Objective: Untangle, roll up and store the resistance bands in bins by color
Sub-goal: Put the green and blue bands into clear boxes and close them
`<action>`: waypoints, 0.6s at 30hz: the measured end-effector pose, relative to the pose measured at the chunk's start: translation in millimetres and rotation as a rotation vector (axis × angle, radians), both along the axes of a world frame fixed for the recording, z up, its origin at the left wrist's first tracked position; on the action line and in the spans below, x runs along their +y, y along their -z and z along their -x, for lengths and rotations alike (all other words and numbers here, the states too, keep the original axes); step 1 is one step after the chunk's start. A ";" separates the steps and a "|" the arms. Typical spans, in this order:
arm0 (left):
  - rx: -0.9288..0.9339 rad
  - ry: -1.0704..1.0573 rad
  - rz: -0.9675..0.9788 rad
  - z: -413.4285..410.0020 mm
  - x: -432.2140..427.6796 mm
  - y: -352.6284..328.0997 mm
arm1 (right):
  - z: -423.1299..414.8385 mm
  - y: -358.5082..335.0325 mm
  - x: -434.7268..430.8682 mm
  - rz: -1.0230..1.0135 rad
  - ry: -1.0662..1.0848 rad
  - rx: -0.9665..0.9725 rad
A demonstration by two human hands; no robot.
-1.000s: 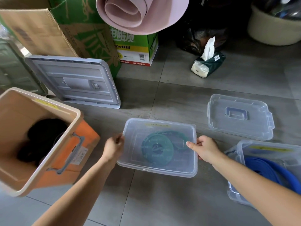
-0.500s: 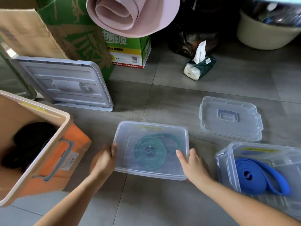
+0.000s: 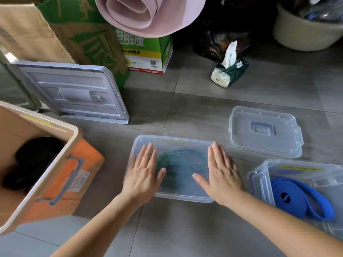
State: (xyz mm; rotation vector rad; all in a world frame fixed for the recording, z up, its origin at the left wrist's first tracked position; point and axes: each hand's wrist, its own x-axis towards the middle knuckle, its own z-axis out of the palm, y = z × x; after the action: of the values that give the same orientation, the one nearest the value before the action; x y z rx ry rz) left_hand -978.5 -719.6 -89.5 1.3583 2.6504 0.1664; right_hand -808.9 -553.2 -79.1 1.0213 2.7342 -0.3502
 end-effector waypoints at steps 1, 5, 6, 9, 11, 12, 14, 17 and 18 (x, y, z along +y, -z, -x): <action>-0.005 0.028 0.036 -4.9 4.7 2.4 | -0.5 1.6 -1.7 -0.004 -0.018 -0.021; -0.025 0.027 0.121 -9.2 8.8 12.6 | 0.0 5.6 -6.2 0.079 -0.105 -0.067; -0.031 0.022 0.140 -8.8 7.3 14.5 | -0.1 6.4 -4.9 0.088 -0.114 -0.068; 0.028 0.061 0.177 -5.9 9.5 8.1 | 2.1 1.3 -2.9 0.155 -0.084 -0.092; 0.095 0.113 0.198 -2.4 20.6 -5.3 | 5.1 -11.2 1.3 0.179 -0.114 -0.134; 0.104 0.134 0.194 -3.3 30.0 -13.4 | 6.6 -21.2 9.2 0.189 -0.138 -0.126; 0.099 0.206 0.137 -12.9 56.2 -29.6 | 5.3 -42.5 38.9 0.155 -0.155 -0.023; 0.061 0.388 0.037 -47.8 109.5 -41.2 | -13.7 -69.7 106.4 0.060 -0.022 0.111; 0.019 0.442 0.034 -62.0 130.1 -44.5 | -24.9 -72.6 132.6 0.041 0.044 0.113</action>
State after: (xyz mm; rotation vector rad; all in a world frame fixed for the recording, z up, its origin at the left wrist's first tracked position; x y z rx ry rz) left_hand -916.6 -589.5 -45.0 1.8929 2.2797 0.0531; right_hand -783.9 -420.7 -6.5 1.0837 2.7946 -0.4827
